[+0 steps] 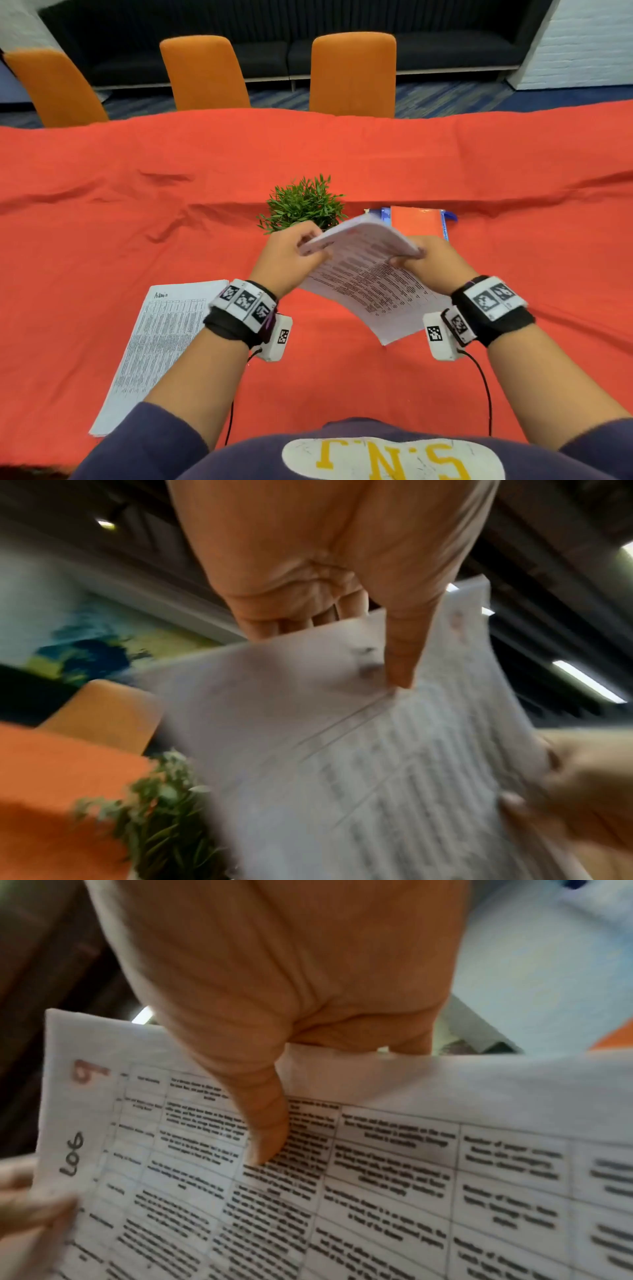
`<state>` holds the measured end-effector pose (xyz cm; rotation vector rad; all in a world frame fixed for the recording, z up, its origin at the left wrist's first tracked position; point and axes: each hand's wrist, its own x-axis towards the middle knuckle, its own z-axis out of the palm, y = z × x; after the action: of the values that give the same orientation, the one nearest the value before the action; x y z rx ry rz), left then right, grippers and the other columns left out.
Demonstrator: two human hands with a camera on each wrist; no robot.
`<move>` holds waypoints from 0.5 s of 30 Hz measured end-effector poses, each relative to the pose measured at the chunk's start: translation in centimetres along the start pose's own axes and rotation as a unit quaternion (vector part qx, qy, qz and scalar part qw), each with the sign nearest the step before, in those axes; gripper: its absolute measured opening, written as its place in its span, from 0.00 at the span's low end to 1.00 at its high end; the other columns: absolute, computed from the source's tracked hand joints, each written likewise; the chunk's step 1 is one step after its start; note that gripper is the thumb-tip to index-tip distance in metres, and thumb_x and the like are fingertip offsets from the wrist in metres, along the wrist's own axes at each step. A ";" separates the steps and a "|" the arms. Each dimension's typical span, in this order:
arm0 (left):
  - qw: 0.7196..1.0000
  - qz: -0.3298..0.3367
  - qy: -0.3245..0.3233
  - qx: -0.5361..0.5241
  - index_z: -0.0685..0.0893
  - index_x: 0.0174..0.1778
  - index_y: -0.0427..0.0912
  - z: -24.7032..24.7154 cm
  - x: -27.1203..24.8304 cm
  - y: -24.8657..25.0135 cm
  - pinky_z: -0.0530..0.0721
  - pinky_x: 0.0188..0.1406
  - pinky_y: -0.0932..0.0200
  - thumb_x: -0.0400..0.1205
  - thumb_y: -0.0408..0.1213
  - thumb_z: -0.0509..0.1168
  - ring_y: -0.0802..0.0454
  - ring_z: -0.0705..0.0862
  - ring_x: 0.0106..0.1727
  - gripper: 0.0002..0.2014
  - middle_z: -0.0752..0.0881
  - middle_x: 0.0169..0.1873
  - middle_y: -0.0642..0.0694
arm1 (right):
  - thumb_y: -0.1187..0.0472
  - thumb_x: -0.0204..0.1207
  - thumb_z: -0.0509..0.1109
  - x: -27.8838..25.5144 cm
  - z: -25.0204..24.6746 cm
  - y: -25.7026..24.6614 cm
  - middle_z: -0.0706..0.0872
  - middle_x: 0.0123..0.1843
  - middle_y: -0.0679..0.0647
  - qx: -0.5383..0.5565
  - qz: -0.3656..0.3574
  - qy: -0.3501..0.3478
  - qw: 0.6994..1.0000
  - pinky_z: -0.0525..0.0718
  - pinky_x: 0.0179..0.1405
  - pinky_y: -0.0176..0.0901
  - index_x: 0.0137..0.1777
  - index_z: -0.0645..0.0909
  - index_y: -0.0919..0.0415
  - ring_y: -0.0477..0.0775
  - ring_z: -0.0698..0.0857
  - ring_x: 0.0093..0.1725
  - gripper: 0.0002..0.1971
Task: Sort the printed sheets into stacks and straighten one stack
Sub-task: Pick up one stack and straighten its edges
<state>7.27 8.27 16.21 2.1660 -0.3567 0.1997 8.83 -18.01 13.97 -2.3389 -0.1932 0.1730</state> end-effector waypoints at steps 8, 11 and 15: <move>0.925 -0.181 0.081 -0.325 0.84 0.53 0.46 2.6 -2.0 -3.3 0.86 0.51 0.53 0.76 0.27 0.71 0.55 0.89 0.46 0.13 0.92 0.45 0.50 | 0.65 0.70 0.77 -1.9 2.1 3.5 0.92 0.52 0.57 0.317 0.084 0.046 0.944 0.85 0.60 0.55 0.50 0.88 0.58 0.56 0.90 0.53 0.09; 0.938 -0.174 0.126 -0.272 0.81 0.56 0.49 4.7 -2.7 -2.6 0.85 0.55 0.54 0.84 0.30 0.63 0.55 0.87 0.53 0.10 0.89 0.52 0.50 | 0.67 0.72 0.75 -2.5 4.5 3.6 0.92 0.49 0.49 0.354 0.081 0.071 0.929 0.85 0.60 0.54 0.48 0.88 0.54 0.52 0.90 0.53 0.09; 0.952 -0.136 0.174 -0.211 0.75 0.57 0.55 5.5 -3.9 -1.7 0.81 0.51 0.69 0.85 0.34 0.60 0.72 0.83 0.48 0.10 0.85 0.50 0.58 | 0.66 0.74 0.74 -3.5 6.7 3.7 0.92 0.48 0.40 0.387 0.073 0.088 0.915 0.84 0.57 0.44 0.51 0.87 0.50 0.42 0.89 0.52 0.10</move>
<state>4.24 5.40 10.66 1.6916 0.0984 0.3120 4.55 -16.55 6.93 -1.5595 0.1286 0.0853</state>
